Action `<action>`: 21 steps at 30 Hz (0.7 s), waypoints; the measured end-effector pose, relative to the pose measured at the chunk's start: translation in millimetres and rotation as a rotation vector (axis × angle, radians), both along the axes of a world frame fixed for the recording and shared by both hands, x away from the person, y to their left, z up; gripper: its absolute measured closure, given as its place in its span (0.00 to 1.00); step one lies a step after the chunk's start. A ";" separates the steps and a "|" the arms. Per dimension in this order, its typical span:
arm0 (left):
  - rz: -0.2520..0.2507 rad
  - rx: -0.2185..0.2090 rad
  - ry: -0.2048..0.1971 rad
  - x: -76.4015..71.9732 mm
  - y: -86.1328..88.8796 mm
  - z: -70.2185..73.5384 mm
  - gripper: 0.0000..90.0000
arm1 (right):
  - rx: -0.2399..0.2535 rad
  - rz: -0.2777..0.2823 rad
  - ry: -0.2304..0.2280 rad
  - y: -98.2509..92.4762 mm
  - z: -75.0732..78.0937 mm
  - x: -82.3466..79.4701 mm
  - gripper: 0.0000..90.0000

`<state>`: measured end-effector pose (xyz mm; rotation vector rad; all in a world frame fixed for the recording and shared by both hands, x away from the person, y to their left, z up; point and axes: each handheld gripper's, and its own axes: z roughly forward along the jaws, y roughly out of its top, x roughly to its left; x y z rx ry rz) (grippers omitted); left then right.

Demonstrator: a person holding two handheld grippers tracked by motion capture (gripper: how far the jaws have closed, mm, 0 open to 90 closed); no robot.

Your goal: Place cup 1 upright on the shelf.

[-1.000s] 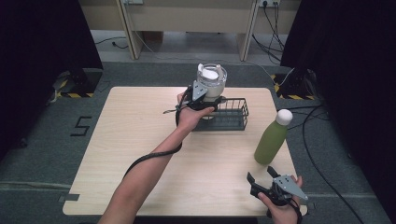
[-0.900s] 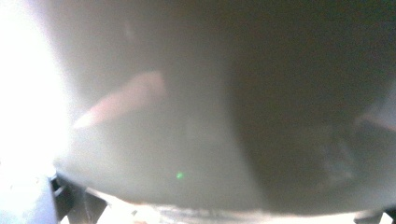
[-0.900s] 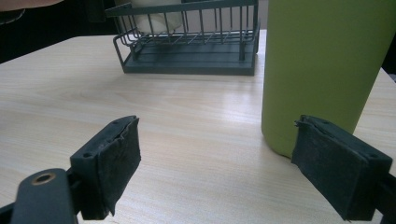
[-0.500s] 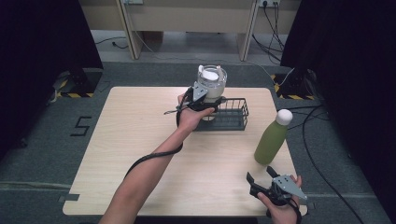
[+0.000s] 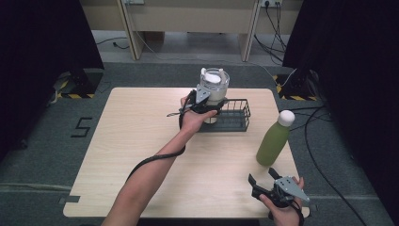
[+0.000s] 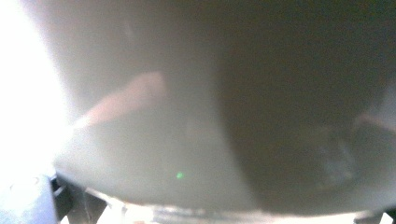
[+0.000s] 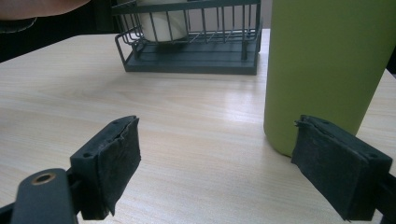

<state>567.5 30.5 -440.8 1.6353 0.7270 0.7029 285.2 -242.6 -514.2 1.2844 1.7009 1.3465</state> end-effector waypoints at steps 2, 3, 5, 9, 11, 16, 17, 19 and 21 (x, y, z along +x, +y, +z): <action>-0.001 -0.002 0.001 0.0 0.7 -0.3 0.11 | -0.001 0.001 0.000 0.2 0.0 0.1 0.17; 0.000 -0.006 0.004 -0.1 1.0 -0.7 0.11 | -0.004 0.002 -0.002 0.2 -0.1 0.1 0.17; -0.002 -0.014 0.005 -0.4 2.2 -1.8 0.10 | -0.003 0.004 -0.001 0.7 -0.1 0.0 0.17; -0.014 -0.012 0.003 -0.6 4.5 -2.4 0.10 | -0.003 0.004 0.000 1.1 -0.2 -0.1 0.17; -0.019 -0.016 0.005 0.0 5.2 -2.5 0.10 | -0.003 0.006 0.001 1.6 -0.2 -0.2 0.17; -0.032 -0.014 0.003 0.7 6.4 -2.8 0.10 | -0.009 0.007 0.003 2.1 -0.7 -0.2 0.17; -0.033 -0.013 0.002 0.8 6.4 -2.7 0.10 | -0.013 0.009 0.001 1.9 -0.7 -0.1 0.17; -0.035 -0.010 0.000 0.8 6.3 -2.6 0.10 | -0.015 0.011 0.002 2.1 -0.8 -0.2 0.16; -0.036 -0.005 -0.004 0.8 6.3 -2.3 0.09 | -0.014 0.012 0.005 2.5 -1.2 -0.3 0.16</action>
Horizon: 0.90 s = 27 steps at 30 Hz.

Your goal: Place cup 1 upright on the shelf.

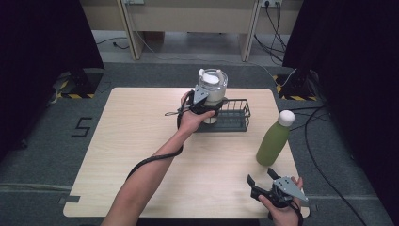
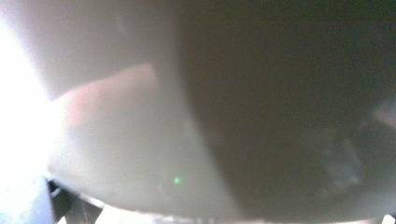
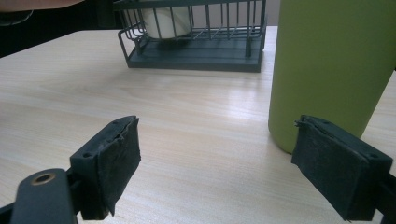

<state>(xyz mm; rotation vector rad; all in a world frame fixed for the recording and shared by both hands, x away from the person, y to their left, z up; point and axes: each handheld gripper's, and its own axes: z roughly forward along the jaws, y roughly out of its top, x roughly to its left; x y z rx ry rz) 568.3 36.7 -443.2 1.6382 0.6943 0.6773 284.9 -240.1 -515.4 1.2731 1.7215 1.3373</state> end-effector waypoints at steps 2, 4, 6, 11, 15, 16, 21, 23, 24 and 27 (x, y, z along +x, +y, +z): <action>0.001 0.005 -0.003 0.0 0.4 0.5 0.08 | -0.002 0.000 0.001 0.1 -0.1 -0.2 0.16; 0.000 0.012 -0.004 -0.3 0.8 1.0 0.07 | -0.005 0.001 0.001 0.0 0.0 -0.2 0.16; 0.007 0.013 -0.008 -0.7 1.9 1.9 0.02 | -0.002 0.001 0.006 0.4 -0.2 -0.3 0.16; 0.006 0.016 -0.017 -2.3 5.0 3.8 0.00 | -0.011 0.008 0.008 1.6 -0.6 0.0 0.16; 0.008 0.024 -0.023 -4.7 6.4 4.5 0.00 | -0.013 0.008 0.009 2.3 -0.9 0.2 0.16; 0.006 0.023 -0.025 -5.5 6.6 4.6 0.00 | -0.014 0.009 0.010 2.4 -0.9 0.1 0.16; 0.001 0.021 -0.032 -9.0 8.9 6.0 0.00 | -0.018 0.009 0.009 2.3 -1.2 0.6 0.16; 0.001 0.022 -0.034 -9.9 10.3 6.6 0.00 | -0.019 0.009 0.008 2.5 -1.1 0.6 0.16; 0.002 0.021 -0.035 -10.6 11.0 7.0 0.00 | -0.021 0.009 0.006 2.5 -1.0 0.6 0.16; -0.003 0.021 -0.041 -13.2 12.9 9.1 0.00 | -0.023 0.008 0.007 2.4 -1.1 0.6 0.16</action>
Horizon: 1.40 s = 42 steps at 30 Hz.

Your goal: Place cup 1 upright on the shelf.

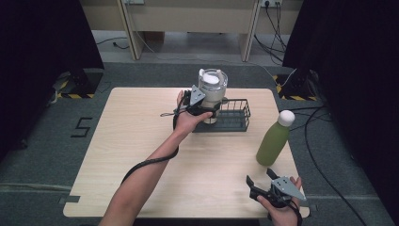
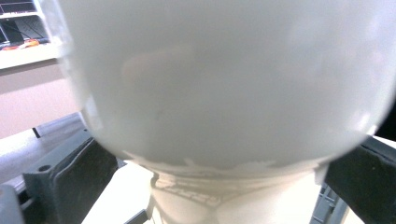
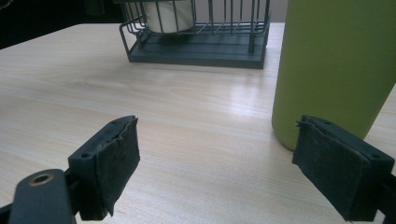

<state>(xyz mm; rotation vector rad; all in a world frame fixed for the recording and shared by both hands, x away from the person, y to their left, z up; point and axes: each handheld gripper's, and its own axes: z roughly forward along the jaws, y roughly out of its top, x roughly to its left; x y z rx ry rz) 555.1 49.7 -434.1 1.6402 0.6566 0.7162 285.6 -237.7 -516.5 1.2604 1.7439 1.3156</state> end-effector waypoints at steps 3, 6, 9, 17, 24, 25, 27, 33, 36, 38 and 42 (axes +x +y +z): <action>0.001 -0.003 -0.004 -2.0 1.8 1.9 0.00 | -0.005 0.000 -0.003 0.1 0.1 0.1 0.16; -0.001 0.001 -0.007 -5.0 3.1 3.0 0.00 | -0.003 0.000 0.000 0.7 0.1 0.0 0.16; -0.001 0.006 -0.015 -8.1 5.2 4.2 0.00 | -0.003 0.000 0.001 1.0 0.1 -0.1 0.16; -0.004 0.006 -0.021 -14.4 12.9 8.1 0.00 | -0.004 0.001 0.004 2.2 0.2 -0.2 0.15; -0.004 0.013 -0.024 -22.2 20.4 7.7 0.00 | -0.004 0.000 0.001 2.1 0.4 -0.1 0.15; -0.006 0.016 -0.026 -23.3 21.4 8.1 0.00 | -0.005 0.000 0.002 2.2 0.3 0.0 0.15; -0.008 0.023 -0.028 -25.8 23.4 8.6 0.00 | -0.005 0.000 0.002 2.4 0.3 0.0 0.15; -0.002 0.021 -0.030 -32.9 30.8 8.6 0.00 | -0.006 -0.002 0.002 2.5 0.3 0.0 0.15; -0.004 0.021 -0.034 -36.3 33.5 9.0 0.00 | -0.007 -0.003 0.001 2.5 0.4 0.2 0.15; -0.005 0.021 -0.036 -37.9 34.9 9.4 0.00 | -0.007 -0.003 0.001 2.6 0.4 0.3 0.15; -0.005 0.023 -0.035 -40.4 37.6 9.2 0.00 | -0.011 -0.002 -0.002 2.8 0.3 0.4 0.15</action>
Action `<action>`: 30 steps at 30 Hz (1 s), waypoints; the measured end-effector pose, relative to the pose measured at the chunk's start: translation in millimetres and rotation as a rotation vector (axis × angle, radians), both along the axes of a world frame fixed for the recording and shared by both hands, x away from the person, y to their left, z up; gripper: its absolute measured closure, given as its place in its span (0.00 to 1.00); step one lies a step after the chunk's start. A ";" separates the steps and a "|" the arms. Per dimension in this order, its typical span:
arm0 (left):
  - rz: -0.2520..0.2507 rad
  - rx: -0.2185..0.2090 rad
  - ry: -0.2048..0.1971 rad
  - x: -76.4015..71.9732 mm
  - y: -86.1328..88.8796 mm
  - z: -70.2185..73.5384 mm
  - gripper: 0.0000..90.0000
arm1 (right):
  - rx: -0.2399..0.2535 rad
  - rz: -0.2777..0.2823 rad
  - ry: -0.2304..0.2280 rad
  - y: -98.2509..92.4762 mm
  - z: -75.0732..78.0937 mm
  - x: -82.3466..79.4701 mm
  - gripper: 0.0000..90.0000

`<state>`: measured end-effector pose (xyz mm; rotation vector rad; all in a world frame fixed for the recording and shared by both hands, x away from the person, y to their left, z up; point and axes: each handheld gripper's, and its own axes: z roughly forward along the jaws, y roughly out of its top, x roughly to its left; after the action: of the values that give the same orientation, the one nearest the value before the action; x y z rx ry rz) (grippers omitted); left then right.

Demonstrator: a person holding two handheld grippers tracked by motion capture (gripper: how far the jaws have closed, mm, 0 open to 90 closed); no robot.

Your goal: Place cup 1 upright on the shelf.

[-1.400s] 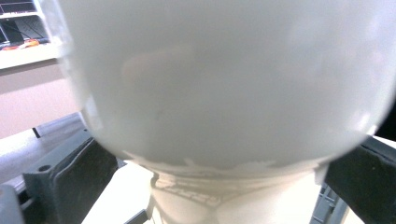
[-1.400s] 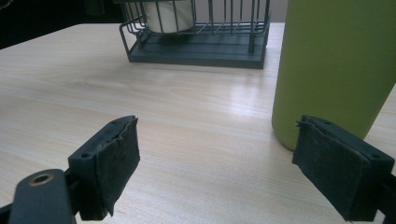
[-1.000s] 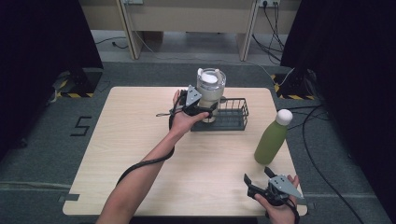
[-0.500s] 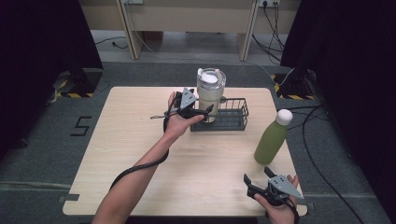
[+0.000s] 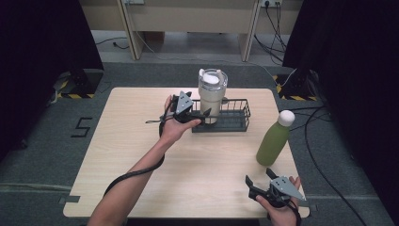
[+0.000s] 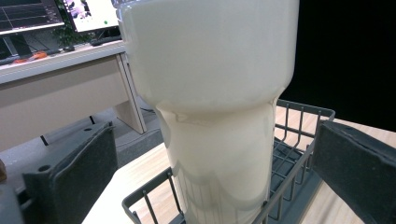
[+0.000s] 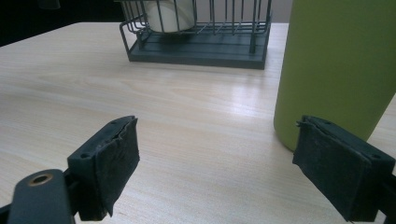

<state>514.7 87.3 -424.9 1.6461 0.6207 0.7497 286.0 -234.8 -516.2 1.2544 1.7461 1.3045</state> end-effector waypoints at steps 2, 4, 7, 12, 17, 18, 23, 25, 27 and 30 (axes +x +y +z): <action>-0.008 -0.003 0.002 -1.5 0.9 -0.3 0.00 | 0.001 -0.001 0.000 -0.2 0.1 0.0 0.15; -0.010 0.000 -0.001 -3.9 2.4 0.1 0.00 | 0.003 -0.003 0.001 -0.2 0.2 0.0 0.15; -0.013 0.000 -0.004 -7.2 4.6 0.5 0.00 | 0.003 -0.003 0.002 -0.2 0.3 -0.1 0.15; -0.017 0.002 -0.011 -13.7 9.8 1.0 0.00 | 0.004 -0.005 0.002 -0.4 0.6 0.0 0.15; -0.023 -0.004 -0.016 -21.0 14.8 2.9 0.00 | 0.006 -0.007 0.002 -0.4 0.5 0.8 0.15; -0.026 0.000 -0.016 -22.1 15.6 2.9 0.00 | 0.006 -0.007 0.002 -0.2 0.6 0.9 0.15; -0.031 -0.009 -0.006 -27.8 22.0 1.0 0.00 | 0.004 -0.010 -0.004 -1.2 1.4 0.9 0.15; -0.029 -0.011 -0.009 -30.0 24.8 0.3 0.00 | 0.006 -0.012 -0.007 -1.8 1.8 0.8 0.15; -0.028 -0.008 -0.010 -32.6 29.1 -0.2 0.00 | 0.009 -0.018 -0.006 -2.4 2.0 0.4 0.15; -0.024 -0.011 -0.014 -36.9 36.2 -0.7 0.00 | 0.010 -0.025 -0.008 -3.8 2.3 -0.1 0.15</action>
<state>477.8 123.5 -425.6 1.6344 0.5928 0.7390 285.9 -238.7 -514.0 1.2708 1.7156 1.3035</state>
